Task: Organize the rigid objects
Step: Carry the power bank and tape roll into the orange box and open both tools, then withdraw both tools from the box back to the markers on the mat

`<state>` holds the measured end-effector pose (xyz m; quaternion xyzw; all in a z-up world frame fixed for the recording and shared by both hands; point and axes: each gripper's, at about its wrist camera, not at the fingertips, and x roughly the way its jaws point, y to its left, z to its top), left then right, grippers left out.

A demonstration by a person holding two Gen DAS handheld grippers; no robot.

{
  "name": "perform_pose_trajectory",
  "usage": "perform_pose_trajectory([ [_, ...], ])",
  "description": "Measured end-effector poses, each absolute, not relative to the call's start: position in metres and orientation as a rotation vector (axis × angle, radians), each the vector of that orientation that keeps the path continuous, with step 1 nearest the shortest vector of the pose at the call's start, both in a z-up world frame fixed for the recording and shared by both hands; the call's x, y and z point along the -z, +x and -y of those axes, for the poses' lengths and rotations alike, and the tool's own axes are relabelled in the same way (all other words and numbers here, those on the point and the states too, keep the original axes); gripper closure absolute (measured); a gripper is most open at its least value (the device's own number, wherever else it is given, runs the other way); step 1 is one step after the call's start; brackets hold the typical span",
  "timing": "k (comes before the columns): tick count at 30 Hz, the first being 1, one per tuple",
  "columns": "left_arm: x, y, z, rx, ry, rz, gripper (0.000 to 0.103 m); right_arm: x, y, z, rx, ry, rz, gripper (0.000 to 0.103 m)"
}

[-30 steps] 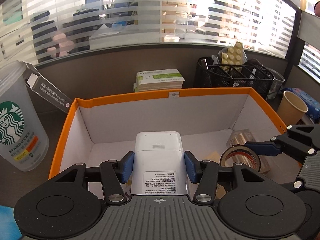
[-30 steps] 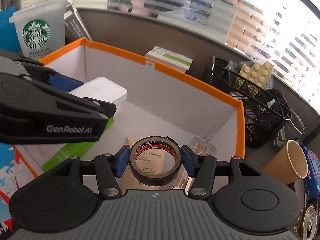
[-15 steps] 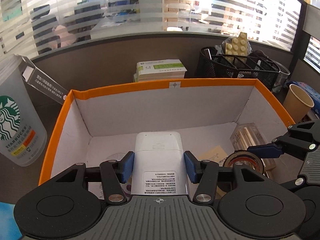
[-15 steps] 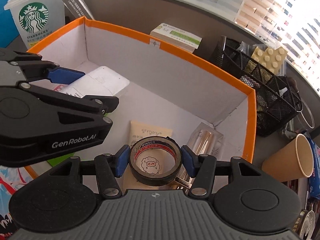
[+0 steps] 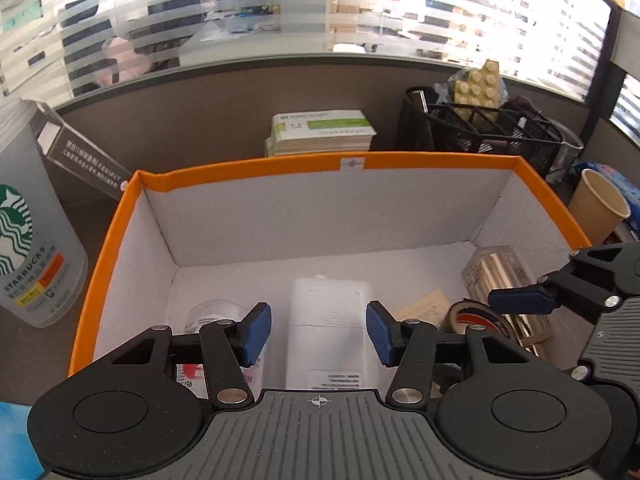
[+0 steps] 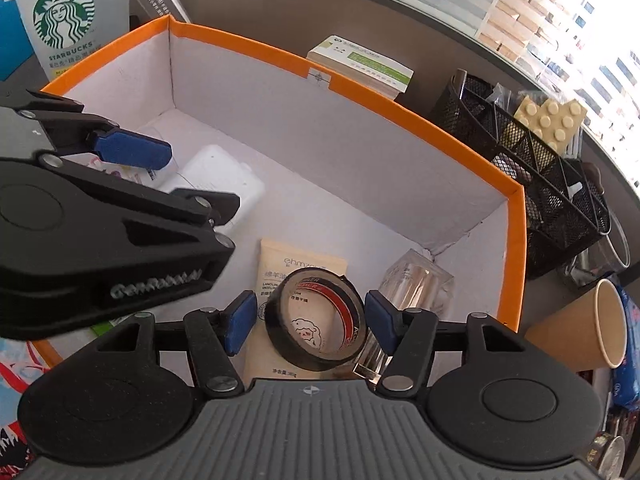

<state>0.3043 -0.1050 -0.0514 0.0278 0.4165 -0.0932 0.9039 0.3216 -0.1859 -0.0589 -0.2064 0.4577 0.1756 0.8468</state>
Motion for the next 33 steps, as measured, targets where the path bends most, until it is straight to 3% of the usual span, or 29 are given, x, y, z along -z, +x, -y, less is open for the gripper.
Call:
perform_pose_trajectory([
  [13, 0.014, 0.280, 0.094, 0.199, 0.048, -0.768, 0.050, 0.042, 0.312, 0.189, -0.341, -0.433, -0.920, 0.042],
  [18, -0.004, 0.260, 0.088, 0.217, 0.035, -0.725, 0.044, 0.029, 0.298, 0.188, -0.336, -0.434, -0.888, 0.039],
  [24, -0.023, 0.208, 0.073, 0.250, 0.048, -0.628, 0.024, -0.004, 0.256, 0.200, -0.307, -0.402, -0.763, 0.031],
  [26, -0.024, 0.186, 0.065, 0.253, 0.060, -0.591, 0.010, -0.014, 0.232, 0.210, -0.307, -0.374, -0.703, 0.029],
  [28, -0.019, 0.163, 0.055, 0.258, 0.056, -0.566, 0.003, -0.020, 0.209, 0.219, -0.303, -0.352, -0.647, 0.025],
  [33, 0.015, 0.119, 0.039, 0.255, 0.046, -0.584, 0.003, -0.011, 0.144, 0.244, -0.307, -0.275, -0.567, 0.018],
])
